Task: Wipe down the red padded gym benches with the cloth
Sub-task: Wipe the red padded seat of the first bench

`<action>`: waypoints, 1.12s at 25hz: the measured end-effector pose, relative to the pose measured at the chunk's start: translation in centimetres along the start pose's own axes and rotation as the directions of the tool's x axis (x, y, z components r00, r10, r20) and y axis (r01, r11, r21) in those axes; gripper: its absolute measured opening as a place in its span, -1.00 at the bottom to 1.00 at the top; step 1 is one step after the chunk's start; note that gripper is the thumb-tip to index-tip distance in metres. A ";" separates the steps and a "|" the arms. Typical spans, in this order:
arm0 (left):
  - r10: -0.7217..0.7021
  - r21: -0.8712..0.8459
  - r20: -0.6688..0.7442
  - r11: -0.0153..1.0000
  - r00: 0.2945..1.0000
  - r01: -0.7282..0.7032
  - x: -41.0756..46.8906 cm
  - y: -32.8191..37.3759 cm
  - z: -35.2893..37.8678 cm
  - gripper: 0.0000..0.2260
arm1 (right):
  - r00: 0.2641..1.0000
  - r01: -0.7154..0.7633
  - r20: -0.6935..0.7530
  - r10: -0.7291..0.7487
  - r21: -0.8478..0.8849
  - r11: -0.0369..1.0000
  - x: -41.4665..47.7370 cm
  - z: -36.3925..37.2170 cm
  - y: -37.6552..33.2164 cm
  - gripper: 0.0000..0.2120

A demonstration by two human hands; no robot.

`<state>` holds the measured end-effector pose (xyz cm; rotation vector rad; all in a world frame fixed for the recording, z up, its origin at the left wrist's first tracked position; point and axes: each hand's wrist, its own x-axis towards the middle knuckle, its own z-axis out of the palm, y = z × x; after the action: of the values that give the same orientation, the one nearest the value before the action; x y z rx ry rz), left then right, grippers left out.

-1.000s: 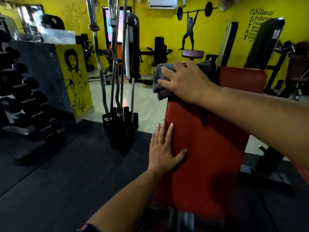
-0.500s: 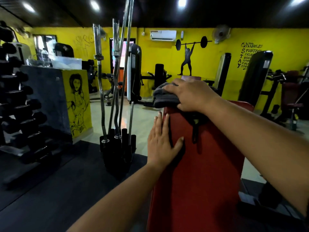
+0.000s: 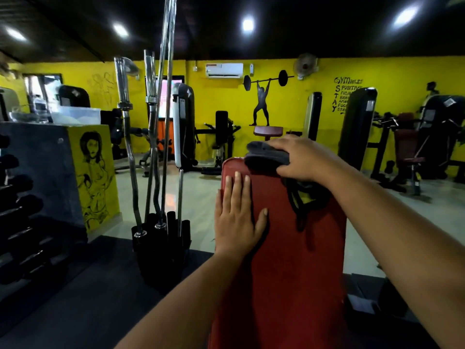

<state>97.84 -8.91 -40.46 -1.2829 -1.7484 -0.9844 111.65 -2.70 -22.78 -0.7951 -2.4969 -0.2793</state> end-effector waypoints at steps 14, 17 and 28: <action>0.013 0.009 -0.055 1.000 0.998 -0.012 -0.1 0.2 0.0 -0.35 | 0.979 -0.162 -0.150 0.138 -0.154 0.975 -5.8 0.0 4.6 -0.42; 0.018 0.007 -0.065 1.000 0.998 -0.018 -0.1 0.2 0.1 -0.36 | 0.940 -0.294 -0.168 0.297 0.047 0.955 -6.5 -0.9 6.3 -0.43; 0.033 0.011 -0.068 0.999 0.997 -0.032 -0.3 0.2 0.2 -0.36 | 0.885 -0.387 -0.317 0.341 -0.093 0.917 -8.2 2.0 6.4 -0.46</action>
<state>98.07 -8.79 -40.79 -1.2531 -1.6737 -0.9885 120.35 -0.85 -28.42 -1.1748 -2.0154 -0.4253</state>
